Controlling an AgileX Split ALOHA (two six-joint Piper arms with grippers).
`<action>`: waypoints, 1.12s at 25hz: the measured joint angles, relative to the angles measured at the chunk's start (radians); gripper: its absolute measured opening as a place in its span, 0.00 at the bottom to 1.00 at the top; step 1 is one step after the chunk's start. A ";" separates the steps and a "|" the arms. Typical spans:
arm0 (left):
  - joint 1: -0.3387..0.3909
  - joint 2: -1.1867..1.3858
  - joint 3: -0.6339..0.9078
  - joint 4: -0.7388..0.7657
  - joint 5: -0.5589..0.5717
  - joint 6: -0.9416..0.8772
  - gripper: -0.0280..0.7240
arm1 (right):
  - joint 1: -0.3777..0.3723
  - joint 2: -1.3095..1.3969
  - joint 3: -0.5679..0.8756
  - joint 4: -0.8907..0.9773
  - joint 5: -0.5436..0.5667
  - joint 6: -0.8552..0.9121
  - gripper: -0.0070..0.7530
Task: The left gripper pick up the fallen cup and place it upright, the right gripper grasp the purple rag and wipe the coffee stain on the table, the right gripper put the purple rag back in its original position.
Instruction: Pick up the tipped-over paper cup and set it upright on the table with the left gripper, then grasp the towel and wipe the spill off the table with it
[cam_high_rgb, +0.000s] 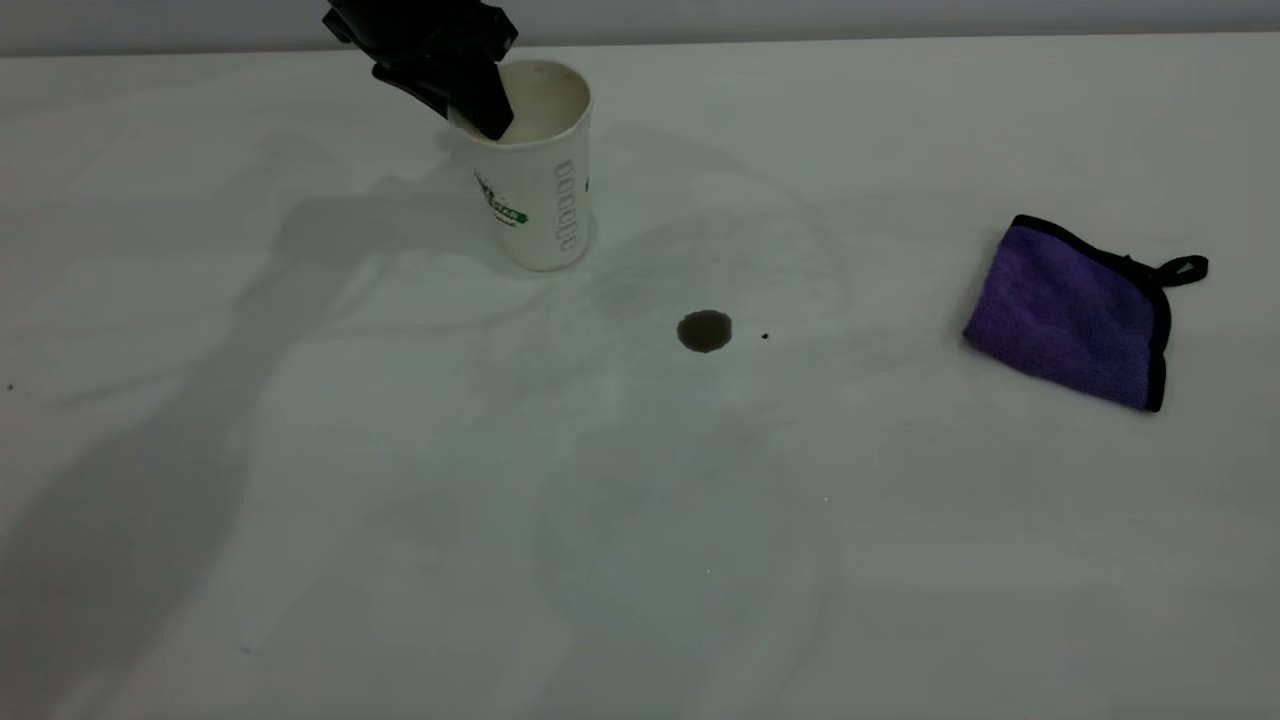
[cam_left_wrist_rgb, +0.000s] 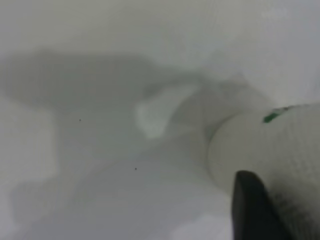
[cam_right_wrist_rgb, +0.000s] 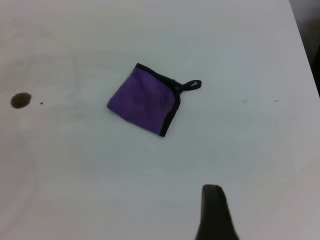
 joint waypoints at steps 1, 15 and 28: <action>0.000 0.000 -0.005 0.000 0.006 0.006 0.61 | 0.000 0.000 0.000 0.000 0.000 0.000 0.73; 0.021 -0.349 -0.291 0.031 0.457 -0.010 0.82 | 0.000 0.000 0.000 0.000 0.000 0.000 0.73; 0.028 -0.884 -0.017 0.321 0.457 -0.374 0.51 | 0.000 0.000 0.000 0.000 0.000 0.000 0.73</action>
